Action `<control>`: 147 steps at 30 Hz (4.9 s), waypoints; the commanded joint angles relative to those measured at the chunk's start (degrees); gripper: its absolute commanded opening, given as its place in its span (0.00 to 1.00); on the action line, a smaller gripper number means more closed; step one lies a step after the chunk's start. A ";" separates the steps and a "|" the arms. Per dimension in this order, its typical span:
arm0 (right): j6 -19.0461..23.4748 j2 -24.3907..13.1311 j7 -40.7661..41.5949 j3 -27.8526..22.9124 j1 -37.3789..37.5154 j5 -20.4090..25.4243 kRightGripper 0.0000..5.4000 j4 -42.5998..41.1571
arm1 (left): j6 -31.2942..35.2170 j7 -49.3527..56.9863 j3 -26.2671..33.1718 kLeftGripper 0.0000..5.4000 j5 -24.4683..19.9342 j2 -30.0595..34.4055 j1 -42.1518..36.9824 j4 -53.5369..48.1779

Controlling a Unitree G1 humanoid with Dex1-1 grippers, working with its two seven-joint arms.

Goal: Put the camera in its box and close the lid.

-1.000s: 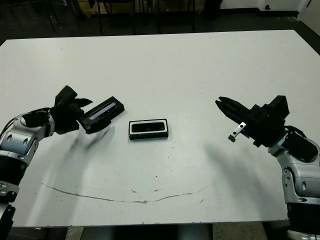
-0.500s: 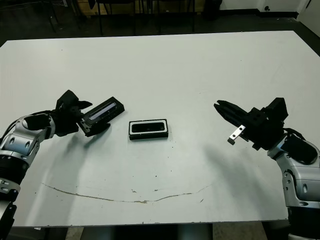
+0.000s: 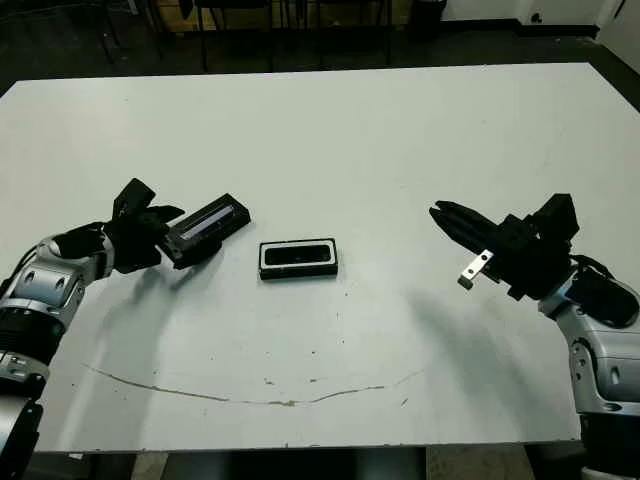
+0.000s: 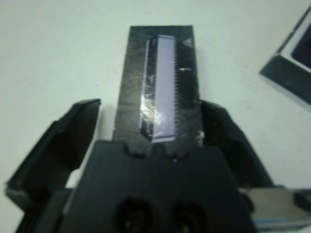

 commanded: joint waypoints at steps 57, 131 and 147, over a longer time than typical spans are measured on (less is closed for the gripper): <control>0.75 1.21 -2.87 1.58 3.19 -1.74 0.00 1.43 | 6.35 -29.72 -7.16 0.52 -5.94 -0.22 -11.07 -3.61; 3.90 1.67 -2.06 0.81 5.85 1.77 0.00 -2.86 | -2.40 -35.42 -6.85 0.52 3.45 -9.29 -15.36 20.49; 4.59 1.51 -2.14 0.57 6.00 2.56 0.00 -3.14 | -6.73 -20.25 -16.01 0.52 12.13 -11.95 -8.12 6.13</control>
